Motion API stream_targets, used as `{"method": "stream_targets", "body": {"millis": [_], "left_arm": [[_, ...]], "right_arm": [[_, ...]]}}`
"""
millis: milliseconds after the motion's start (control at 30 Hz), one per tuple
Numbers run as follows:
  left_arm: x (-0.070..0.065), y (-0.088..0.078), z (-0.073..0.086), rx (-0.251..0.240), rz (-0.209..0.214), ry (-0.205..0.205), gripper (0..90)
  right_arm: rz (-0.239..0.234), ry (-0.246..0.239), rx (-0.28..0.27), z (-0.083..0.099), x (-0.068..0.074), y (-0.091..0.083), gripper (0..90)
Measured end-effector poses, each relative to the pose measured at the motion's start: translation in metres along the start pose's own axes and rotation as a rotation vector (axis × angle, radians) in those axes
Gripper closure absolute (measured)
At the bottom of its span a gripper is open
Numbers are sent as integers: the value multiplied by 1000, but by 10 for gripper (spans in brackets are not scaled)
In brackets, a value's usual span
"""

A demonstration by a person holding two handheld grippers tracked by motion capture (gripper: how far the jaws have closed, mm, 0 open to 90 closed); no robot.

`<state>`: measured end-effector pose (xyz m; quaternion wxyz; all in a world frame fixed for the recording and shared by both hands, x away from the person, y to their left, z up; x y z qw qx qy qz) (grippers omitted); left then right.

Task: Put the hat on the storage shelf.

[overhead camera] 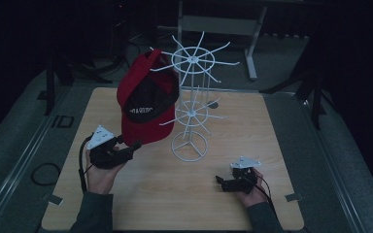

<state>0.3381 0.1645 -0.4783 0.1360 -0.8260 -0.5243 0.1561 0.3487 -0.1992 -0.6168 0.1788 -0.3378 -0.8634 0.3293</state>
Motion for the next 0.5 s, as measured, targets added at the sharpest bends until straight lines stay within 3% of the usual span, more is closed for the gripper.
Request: {"method": "stream_targets", "body": {"millis": [67,267,500], "left_arm": [[3,0,2,6,-22,-4,374],[11,0,8,13,-19,-37,342],[13,0,10,8,-10,-44,338]], "right_arm": [[0,0,0,0,0,0,131],[0,1,-1,0,0,0,131],[1,-2,1,0,0,0,131]]}}
Point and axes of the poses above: each handheld gripper's, and its own axes: y roughly forward along the jaws, z roughly out of its underside, x roughly to its left, the point moved 7 cm from there along y, roughly forward along the jaws, and after that the axes turned 8 degrees about -z, right-handed, at the moved point
